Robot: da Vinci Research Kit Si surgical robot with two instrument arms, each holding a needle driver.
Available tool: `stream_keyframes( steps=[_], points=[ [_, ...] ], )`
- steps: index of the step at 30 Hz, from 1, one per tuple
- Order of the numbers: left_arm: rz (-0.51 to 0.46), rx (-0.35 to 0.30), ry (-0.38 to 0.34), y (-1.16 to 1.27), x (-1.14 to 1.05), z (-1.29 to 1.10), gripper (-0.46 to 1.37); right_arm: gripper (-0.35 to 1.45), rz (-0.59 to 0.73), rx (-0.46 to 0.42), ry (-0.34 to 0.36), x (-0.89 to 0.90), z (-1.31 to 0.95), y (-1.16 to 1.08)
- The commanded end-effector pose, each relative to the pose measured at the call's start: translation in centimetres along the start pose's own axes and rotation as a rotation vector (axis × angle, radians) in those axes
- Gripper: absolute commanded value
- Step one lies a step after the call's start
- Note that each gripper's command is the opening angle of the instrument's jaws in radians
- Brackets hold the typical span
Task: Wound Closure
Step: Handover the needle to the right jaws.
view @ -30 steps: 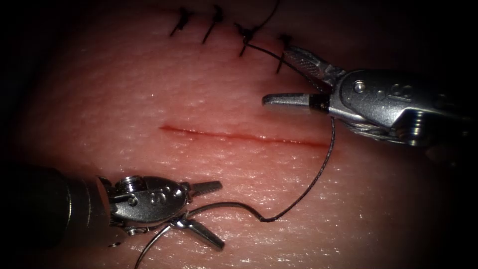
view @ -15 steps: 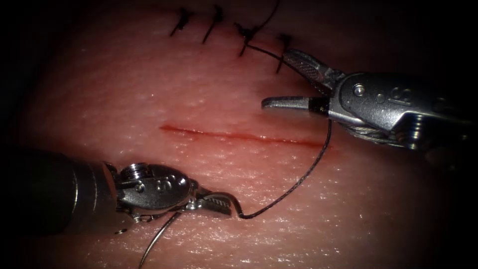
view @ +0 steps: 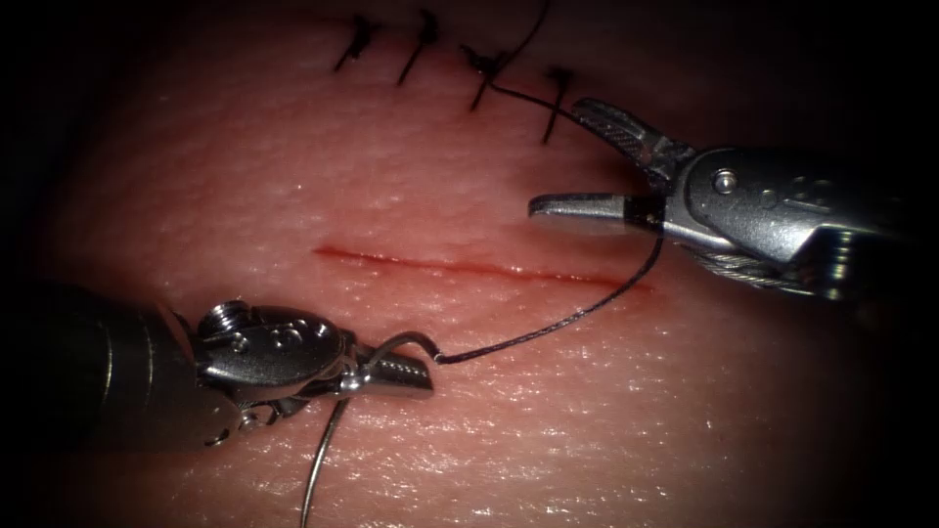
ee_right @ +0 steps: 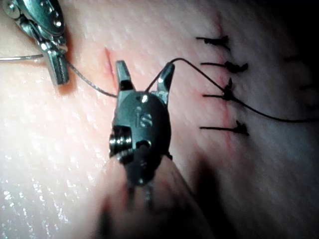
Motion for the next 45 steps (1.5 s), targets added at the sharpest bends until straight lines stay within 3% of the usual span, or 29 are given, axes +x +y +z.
stream_keyframes(
  steps=[1,10,29,37,45],
  points=[
    [-0.004,-0.023,0.017,-0.01,0.0,-0.03,-0.35,1.25,0.007,0.011,0.012,0.0,-0.04,0.01],
    [-0.033,-0.02,0.055,-0.13,0.01,-0.25,-0.35,1.25,0.062,0.006,0.103,0.02,-0.35,0.12],
    [-0.133,-0.109,0.163,-0.16,0.07,-0.29,-0.35,1.27,0.105,0.085,0.128,-0.22,-0.78,-0.02],
    [-0.16,-0.15,0.218,-0.05,0.16,-0.19,-0.35,1.24,0.135,0.078,0.113,-0.34,-0.69,-0.18],
    [-0.178,-0.201,0.244,0.13,0.24,-0.05,-0.35,1.17,0.165,0.03,0.127,-0.43,-0.38,-0.29]
  ],
)
